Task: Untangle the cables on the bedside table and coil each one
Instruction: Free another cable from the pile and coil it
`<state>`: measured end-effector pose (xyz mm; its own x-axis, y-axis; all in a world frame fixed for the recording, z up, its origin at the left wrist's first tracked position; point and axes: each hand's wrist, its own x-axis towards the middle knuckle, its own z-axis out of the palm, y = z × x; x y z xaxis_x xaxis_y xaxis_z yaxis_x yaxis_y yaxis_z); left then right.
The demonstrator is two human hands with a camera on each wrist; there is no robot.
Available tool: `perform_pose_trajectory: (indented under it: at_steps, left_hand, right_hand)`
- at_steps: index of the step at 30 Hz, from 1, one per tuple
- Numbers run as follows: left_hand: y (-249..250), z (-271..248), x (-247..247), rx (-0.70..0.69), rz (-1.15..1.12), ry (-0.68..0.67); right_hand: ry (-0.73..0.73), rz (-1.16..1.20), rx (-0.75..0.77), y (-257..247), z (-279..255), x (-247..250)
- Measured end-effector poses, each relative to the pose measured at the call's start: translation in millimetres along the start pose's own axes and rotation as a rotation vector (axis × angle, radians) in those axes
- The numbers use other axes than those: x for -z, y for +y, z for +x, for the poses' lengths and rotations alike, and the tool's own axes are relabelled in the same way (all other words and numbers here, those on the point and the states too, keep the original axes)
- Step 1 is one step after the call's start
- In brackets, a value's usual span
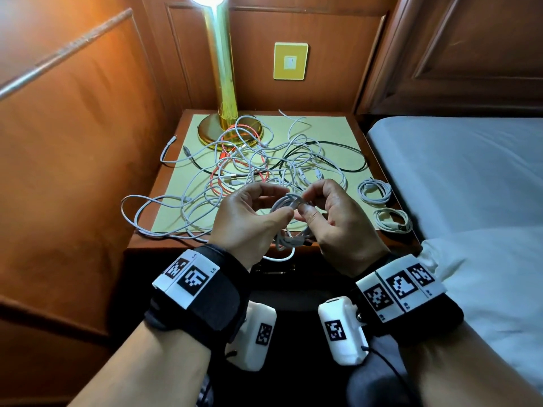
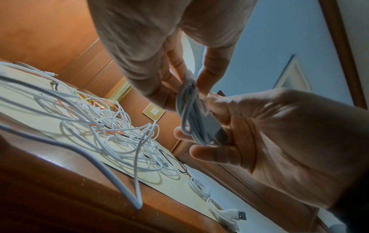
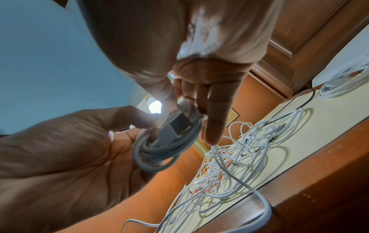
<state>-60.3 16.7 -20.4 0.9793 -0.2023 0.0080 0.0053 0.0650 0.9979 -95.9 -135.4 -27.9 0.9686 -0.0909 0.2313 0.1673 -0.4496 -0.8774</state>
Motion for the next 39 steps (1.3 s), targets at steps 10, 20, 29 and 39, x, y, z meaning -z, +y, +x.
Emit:
perform_pose_trajectory:
  at_steps: [10, 20, 29, 39]
  left_hand:
    - [4.5, 0.1, -0.2, 0.057, -0.192, 0.004]
    - [2.7, -0.9, 4.5, 0.002, -0.093, -0.101]
    - [5.6, -1.1, 2.1, 0.01, -0.12, 0.002]
    - [-3.7, -1.9, 0.2, -0.056, 0.114, 0.056]
  right_hand:
    - [0.069, 0.147, 0.07, -0.3, 1.7, 4.6]
    - [0.188, -0.004, 0.061, -3.5, -0.8, 9.5]
    - [0.112, 0.12, 0.011, -10.9, -0.8, 11.1]
    - [0.009, 0.087, -0.182, 1.0, 2.3, 13.9]
